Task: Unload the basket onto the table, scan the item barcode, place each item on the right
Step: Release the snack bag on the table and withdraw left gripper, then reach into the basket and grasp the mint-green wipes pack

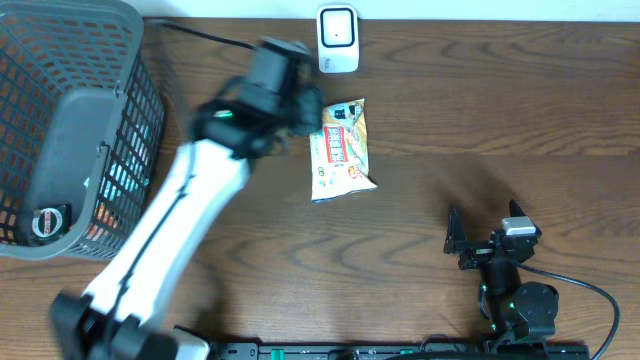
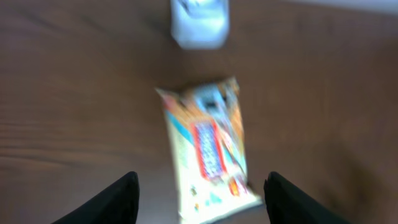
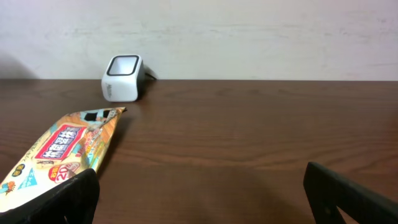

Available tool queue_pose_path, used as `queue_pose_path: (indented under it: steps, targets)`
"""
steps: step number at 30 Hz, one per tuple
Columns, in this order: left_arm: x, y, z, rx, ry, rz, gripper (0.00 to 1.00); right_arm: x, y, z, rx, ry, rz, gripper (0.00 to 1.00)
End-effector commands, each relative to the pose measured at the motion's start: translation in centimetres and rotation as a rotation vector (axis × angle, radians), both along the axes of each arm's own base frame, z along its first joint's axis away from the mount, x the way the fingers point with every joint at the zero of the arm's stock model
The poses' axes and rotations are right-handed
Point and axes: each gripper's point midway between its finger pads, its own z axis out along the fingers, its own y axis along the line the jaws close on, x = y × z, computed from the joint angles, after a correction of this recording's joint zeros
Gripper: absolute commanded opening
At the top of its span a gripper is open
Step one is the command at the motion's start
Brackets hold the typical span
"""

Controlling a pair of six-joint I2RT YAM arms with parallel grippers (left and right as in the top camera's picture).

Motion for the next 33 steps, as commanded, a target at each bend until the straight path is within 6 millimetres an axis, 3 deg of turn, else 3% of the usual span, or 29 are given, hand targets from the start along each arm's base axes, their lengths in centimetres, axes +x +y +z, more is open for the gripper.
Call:
queue_pose_path:
  steps: [1, 6, 9, 11, 14, 18, 22, 33]
  targets:
    - [0.9, 6.0, 6.0, -0.010, -0.168, 0.148, 0.65, 0.0, -0.3, -0.2, 0.006, 0.006, -0.016, 0.99]
    - [0.2, 15.8, 12.8, -0.043, -0.369, 0.381, 0.70, 0.0, -0.3, -0.2, 0.006, 0.006, -0.016, 0.99]
    - [-0.8, 22.3, 14.4, -0.019, -0.422, 0.546, 0.71, 0.0, -0.3, -0.2, 0.006, 0.006, -0.016, 0.99]
    - [-1.7, 26.6, 14.3, 0.005, -0.417, 0.656, 0.75, 0.0, -0.3, -0.2, 0.006, 0.006, -0.016, 0.99]
    - [-3.4, 32.3, 12.2, 0.040, -0.342, 0.808, 0.79, 0.0, -0.3, -0.2, 0.006, 0.006, -0.016, 0.99]
    - [-5.3, 37.3, 8.3, 0.036, -0.197, 0.966, 0.84, 0.0, -0.3, -0.2, 0.006, 0.006, -0.016, 0.99]
    - [-6.1, 39.7, 3.8, -0.036, -0.046, 1.097, 0.84, 0.0, -0.3, -0.2, 0.006, 0.006, -0.016, 0.99]
    - [-5.9, 39.9, -8.0, -0.082, 0.361, 1.155, 0.84, 0.0, -0.3, -0.2, 0.006, 0.006, -0.016, 0.99]
